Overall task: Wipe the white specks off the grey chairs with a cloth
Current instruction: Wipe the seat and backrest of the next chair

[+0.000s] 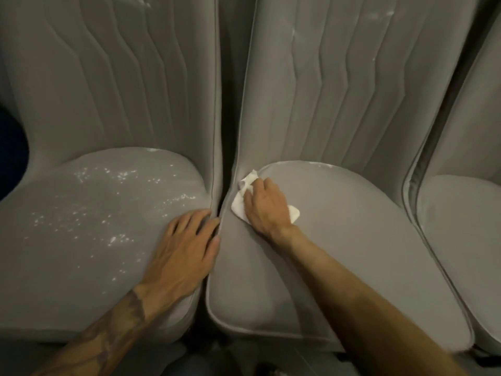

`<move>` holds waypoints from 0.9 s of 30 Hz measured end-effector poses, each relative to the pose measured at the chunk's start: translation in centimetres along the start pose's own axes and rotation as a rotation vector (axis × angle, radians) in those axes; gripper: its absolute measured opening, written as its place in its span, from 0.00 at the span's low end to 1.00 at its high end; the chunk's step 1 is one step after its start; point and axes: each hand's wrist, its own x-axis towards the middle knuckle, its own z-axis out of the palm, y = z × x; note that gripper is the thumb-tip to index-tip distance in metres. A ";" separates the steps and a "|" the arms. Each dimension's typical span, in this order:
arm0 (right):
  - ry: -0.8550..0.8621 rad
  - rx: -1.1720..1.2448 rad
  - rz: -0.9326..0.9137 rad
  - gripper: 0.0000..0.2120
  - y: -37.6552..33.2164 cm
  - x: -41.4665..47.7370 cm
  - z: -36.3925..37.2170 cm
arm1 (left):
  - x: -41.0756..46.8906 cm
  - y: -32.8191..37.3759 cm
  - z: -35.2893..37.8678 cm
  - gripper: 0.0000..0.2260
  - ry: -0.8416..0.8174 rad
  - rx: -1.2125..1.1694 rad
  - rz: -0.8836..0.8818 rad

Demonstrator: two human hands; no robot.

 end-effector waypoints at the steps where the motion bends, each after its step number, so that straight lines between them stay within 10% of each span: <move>1: 0.019 -0.020 -0.015 0.17 0.0 0.2 0.4 | 0.4 0.0 0.0 0.21 0.019 0.005 -0.002; 6: 0.008 0.089 -0.141 0.14 4.5 0.6 -0.2 | 4.6 1.1 0.6 0.22 0.075 0.032 0.020; 15: 0.288 -0.074 0.609 0.15 20.2 2.9 -4.4 | 7.3 0.9 1.6 0.23 0.095 0.082 0.079; 21: 0.153 -0.037 0.332 0.18 18.9 7.4 -2.7 | 7.2 1.2 1.8 0.23 0.140 0.013 0.036; 27: 0.241 -0.099 0.484 0.15 21.2 6.4 -3.4 | 7.3 1.0 2.1 0.22 0.178 -0.011 0.041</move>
